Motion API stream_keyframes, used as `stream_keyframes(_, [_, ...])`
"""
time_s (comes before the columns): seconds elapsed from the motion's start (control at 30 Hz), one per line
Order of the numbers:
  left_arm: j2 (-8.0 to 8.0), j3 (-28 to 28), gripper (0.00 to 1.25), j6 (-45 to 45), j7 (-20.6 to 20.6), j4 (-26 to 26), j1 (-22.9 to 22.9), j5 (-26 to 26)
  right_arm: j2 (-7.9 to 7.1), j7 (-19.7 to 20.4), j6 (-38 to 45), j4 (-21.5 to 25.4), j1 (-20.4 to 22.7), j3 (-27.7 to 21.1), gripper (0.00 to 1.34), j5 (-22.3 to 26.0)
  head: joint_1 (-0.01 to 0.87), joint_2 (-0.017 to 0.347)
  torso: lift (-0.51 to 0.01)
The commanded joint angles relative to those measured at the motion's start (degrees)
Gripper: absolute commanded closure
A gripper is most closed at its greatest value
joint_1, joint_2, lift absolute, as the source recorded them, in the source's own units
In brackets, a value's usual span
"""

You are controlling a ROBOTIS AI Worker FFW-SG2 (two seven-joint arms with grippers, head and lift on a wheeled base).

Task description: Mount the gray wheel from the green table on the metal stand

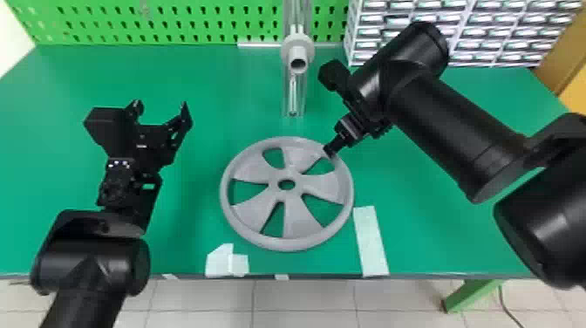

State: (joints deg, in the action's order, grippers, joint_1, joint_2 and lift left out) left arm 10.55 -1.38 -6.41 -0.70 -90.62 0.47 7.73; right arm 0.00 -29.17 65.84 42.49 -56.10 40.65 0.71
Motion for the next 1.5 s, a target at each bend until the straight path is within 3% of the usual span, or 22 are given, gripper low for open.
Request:
stream_keyframes(0.0, [0.0,0.0,0.38,0.0,0.0,0.0,-0.1,-0.1,0.05,0.8,-0.4,-0.9,-0.2,0.1,0.32,0.6,0.867,0.052,-0.1])
stream_keyframes(1.47, [0.0,-0.4,0.38,0.1,0.0,0.0,-1.1,-0.2,0.05,6.1,-4.1,-2.9,0.1,4.4,0.32,8.3,0.867,0.052,-0.1])
